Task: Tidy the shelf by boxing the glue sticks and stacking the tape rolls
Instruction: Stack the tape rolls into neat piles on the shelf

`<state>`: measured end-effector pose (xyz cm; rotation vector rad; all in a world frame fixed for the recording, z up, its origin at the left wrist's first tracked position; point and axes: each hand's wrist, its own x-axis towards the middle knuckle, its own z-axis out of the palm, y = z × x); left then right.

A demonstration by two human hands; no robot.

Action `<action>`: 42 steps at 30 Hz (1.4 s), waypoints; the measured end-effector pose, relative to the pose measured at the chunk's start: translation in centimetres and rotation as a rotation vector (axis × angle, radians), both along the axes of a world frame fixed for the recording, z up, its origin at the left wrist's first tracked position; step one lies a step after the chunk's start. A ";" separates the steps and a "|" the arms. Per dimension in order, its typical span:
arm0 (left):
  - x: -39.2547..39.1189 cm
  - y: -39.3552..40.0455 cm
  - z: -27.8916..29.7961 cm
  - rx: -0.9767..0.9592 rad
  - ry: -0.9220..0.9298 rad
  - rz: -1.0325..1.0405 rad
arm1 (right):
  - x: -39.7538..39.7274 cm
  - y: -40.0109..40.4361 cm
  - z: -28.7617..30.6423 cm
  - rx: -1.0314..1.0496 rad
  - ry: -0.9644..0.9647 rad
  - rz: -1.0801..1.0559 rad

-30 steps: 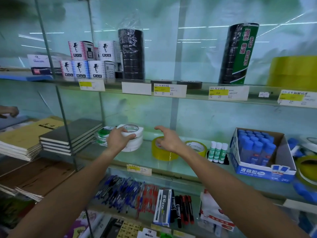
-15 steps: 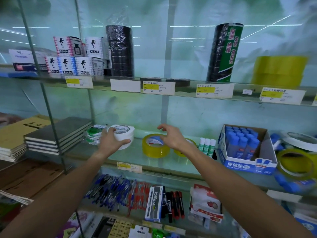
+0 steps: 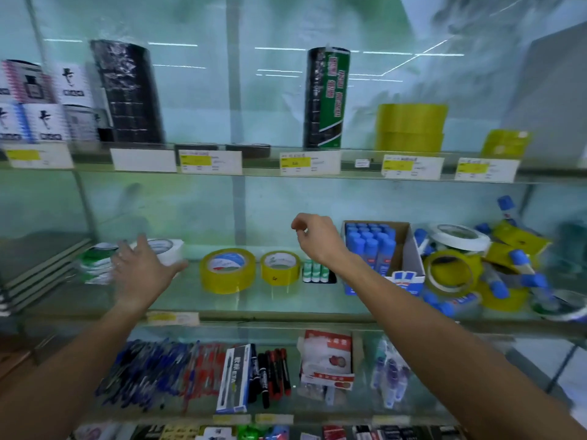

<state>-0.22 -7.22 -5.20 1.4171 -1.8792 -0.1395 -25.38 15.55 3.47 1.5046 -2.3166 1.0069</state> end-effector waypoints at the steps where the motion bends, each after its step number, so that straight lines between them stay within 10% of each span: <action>1: -1.1 1.1 0.6 -0.045 0.010 -0.017 | -0.8 0.8 0.3 -0.006 0.031 -0.041; 8: -9.4 9.7 4.0 -0.139 0.106 -0.606 | -6.5 6.6 1.8 -0.014 0.210 -0.417; 19: -16.3 18.1 6.4 -0.110 -0.028 -0.911 | -14.1 14.2 0.2 0.301 0.144 -0.857; 42: -23.2 26.7 8.8 0.140 0.315 -1.109 | -14.0 18.1 -1.1 -0.054 0.353 -0.670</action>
